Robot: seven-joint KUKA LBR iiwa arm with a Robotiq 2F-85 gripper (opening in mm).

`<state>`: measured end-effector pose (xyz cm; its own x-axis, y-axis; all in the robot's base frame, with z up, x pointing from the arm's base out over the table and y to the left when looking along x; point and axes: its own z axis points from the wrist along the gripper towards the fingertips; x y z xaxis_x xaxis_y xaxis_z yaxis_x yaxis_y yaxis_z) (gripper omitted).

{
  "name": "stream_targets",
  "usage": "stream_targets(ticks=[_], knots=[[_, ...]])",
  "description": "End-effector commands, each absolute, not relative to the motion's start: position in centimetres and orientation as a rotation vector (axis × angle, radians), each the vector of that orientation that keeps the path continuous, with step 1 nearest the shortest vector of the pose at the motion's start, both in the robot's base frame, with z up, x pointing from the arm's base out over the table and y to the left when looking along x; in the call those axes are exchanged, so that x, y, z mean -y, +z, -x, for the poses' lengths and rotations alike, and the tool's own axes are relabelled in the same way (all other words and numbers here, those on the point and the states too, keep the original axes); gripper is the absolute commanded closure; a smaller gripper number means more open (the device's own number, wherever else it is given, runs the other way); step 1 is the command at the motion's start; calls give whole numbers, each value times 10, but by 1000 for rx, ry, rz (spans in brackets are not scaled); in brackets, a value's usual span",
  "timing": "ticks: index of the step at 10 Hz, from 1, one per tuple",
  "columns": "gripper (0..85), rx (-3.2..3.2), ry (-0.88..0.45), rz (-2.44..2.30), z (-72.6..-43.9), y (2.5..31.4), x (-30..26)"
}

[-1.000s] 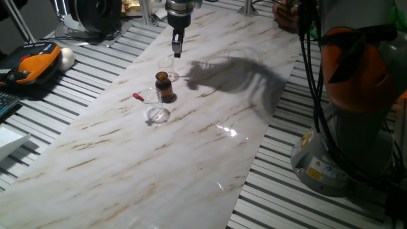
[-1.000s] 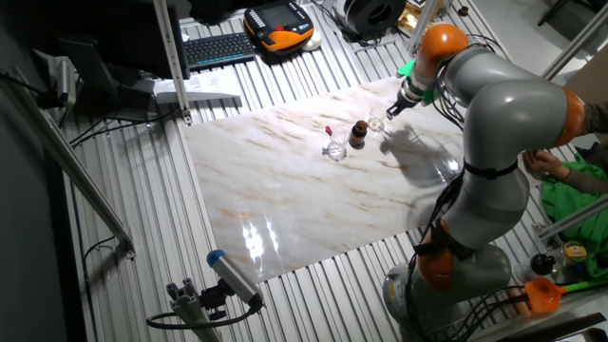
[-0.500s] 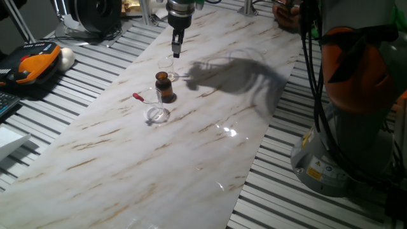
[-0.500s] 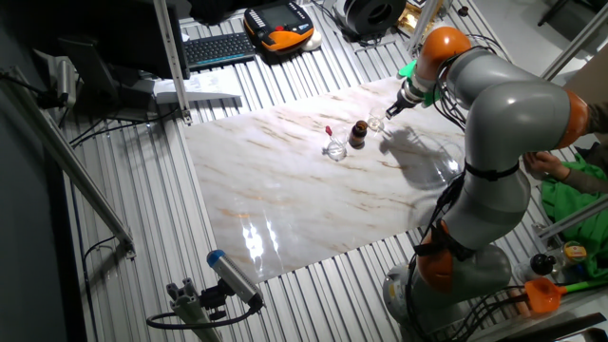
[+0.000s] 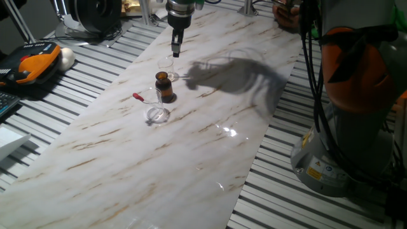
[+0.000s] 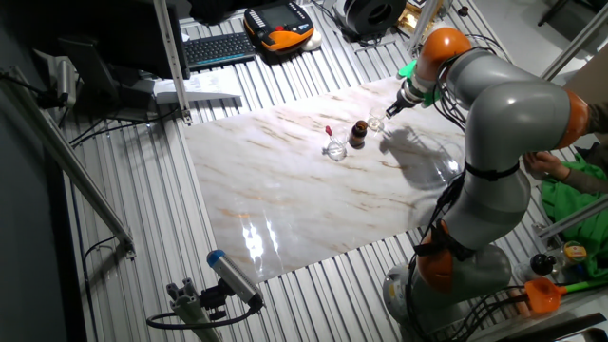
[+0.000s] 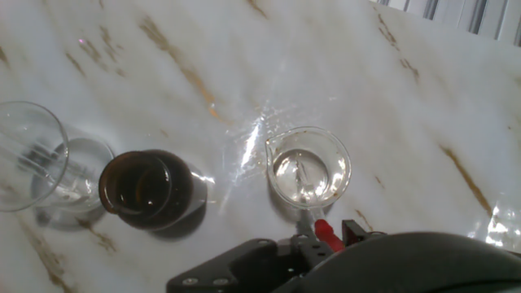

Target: Transfer liquid using a dropper

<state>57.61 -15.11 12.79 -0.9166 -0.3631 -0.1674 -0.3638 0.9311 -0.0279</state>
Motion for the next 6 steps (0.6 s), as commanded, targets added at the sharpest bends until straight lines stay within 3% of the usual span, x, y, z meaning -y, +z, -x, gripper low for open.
stream_targets(ticks=[1, 6], knots=[[680, -2919, 6, 556, -576, 128, 151], [680, -2919, 19, 557, -576, 127, 150]])
